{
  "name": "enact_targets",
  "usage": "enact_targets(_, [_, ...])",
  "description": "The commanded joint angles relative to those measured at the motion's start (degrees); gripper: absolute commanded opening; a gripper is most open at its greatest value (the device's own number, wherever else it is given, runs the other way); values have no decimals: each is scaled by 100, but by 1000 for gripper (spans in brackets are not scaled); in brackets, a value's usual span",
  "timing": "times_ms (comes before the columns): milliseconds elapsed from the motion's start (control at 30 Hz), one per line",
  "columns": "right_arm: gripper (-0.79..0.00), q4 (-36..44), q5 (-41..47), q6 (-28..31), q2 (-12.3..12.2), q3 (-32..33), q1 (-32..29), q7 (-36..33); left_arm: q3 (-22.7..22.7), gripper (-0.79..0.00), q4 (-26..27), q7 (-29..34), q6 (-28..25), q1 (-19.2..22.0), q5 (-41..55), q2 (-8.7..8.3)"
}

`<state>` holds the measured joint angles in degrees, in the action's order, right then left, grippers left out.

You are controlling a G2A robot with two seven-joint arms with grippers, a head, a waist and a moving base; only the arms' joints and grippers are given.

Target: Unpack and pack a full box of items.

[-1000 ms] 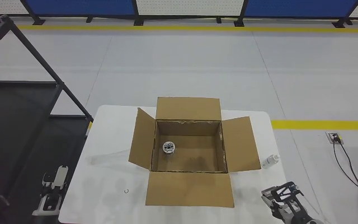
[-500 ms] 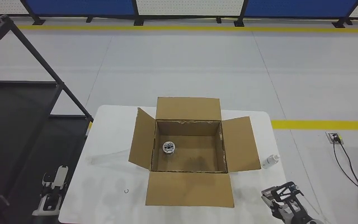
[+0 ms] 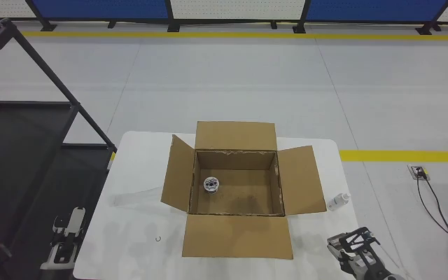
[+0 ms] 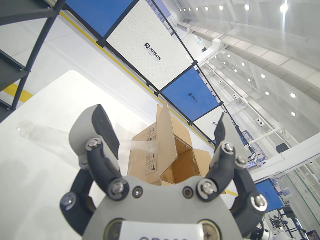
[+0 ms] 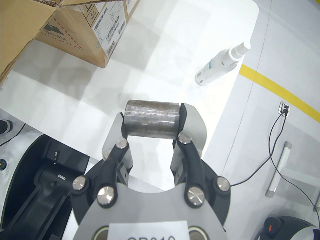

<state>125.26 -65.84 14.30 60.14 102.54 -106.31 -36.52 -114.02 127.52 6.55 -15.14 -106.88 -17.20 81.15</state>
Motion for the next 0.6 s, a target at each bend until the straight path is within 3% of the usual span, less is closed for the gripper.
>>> enact_targets(0, [-785,0,0,0,0,0,0,0,0,0,0,0,0,0,0,0])
enact_targets(567, [-785,-92,20,-90,7,-29,33,24,0,0,0,0,0,0,0,0])
